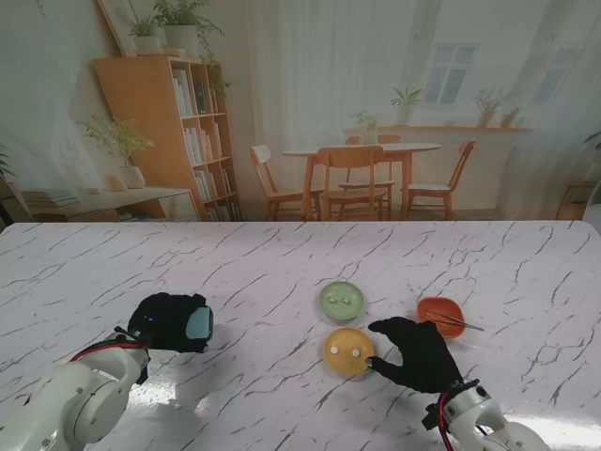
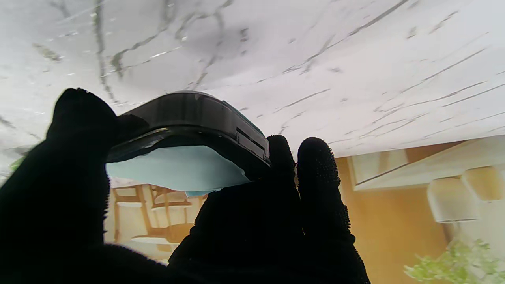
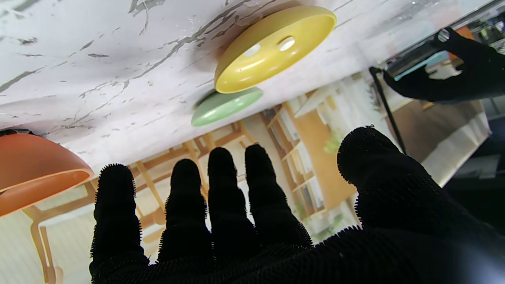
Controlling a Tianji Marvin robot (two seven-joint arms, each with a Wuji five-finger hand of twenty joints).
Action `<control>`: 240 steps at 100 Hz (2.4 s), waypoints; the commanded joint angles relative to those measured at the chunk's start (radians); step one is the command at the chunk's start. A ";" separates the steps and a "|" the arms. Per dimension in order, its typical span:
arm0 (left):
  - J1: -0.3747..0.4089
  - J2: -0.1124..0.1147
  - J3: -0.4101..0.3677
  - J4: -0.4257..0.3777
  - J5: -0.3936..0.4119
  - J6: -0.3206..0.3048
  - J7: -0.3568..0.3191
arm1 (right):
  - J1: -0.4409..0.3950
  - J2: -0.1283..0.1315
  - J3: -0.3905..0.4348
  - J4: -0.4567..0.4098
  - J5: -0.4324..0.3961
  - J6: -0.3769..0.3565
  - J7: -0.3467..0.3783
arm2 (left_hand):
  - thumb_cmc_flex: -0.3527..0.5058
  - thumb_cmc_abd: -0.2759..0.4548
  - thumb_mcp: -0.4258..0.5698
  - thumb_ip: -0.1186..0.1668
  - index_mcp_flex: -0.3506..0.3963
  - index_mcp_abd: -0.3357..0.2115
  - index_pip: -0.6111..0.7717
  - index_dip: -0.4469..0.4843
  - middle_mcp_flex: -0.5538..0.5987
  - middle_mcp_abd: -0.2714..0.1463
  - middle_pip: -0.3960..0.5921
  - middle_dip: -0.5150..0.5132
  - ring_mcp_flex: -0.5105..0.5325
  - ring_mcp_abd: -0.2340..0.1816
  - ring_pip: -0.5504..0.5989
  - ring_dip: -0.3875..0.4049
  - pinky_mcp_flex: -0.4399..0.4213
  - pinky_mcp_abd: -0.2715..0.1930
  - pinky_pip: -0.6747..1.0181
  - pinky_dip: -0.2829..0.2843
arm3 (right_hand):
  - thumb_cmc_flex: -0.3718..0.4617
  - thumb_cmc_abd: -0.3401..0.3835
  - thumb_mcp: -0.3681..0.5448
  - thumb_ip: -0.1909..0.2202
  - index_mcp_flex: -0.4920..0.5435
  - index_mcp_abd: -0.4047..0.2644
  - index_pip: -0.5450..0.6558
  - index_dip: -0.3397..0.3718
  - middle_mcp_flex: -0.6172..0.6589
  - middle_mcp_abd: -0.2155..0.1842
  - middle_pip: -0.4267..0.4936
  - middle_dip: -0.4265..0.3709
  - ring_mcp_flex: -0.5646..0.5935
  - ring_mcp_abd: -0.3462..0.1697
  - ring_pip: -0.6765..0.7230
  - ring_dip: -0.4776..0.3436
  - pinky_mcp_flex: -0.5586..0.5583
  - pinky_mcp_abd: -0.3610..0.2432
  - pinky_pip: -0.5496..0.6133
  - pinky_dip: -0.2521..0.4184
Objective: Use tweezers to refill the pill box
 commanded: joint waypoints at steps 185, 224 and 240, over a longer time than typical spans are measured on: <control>-0.398 0.006 0.583 0.144 -0.171 0.141 -0.234 | 0.006 -0.002 -0.013 -0.016 -0.021 -0.012 -0.011 | 0.220 0.395 -0.579 0.112 -0.288 0.238 -0.568 -0.341 -0.621 0.308 -0.234 -0.251 -0.643 0.310 -0.362 -0.143 -0.553 0.323 -0.408 -0.111 | 0.025 -0.015 0.034 0.040 0.025 -0.023 0.010 0.009 0.020 -0.013 0.001 0.009 0.018 -0.001 0.004 0.008 -0.003 -0.103 0.010 0.006; -0.301 0.004 0.441 0.128 -0.098 0.129 -0.184 | 0.006 -0.001 -0.014 -0.015 -0.020 -0.011 -0.009 | 0.150 0.372 -0.569 0.111 -0.294 0.142 -0.551 -0.282 -0.588 0.163 -0.162 -0.118 -0.493 0.223 -0.284 -0.037 -0.473 0.295 -0.246 -0.027 | 0.024 -0.021 0.047 0.037 0.026 -0.025 0.012 0.009 0.021 -0.014 0.003 0.010 0.021 -0.002 0.006 0.009 -0.002 -0.103 0.009 0.006; -0.309 0.006 0.438 0.142 -0.108 0.121 -0.196 | 0.007 -0.001 -0.017 -0.014 -0.019 -0.011 -0.005 | 0.150 0.363 -0.567 0.111 -0.297 0.065 -0.553 -0.270 -0.589 0.092 -0.096 0.040 -0.471 0.147 -0.140 0.178 -0.461 0.285 -0.106 0.091 | 0.023 -0.026 0.051 0.037 0.028 -0.028 0.015 0.010 0.023 -0.016 0.005 0.011 0.022 -0.001 0.007 0.010 -0.002 -0.103 0.009 0.006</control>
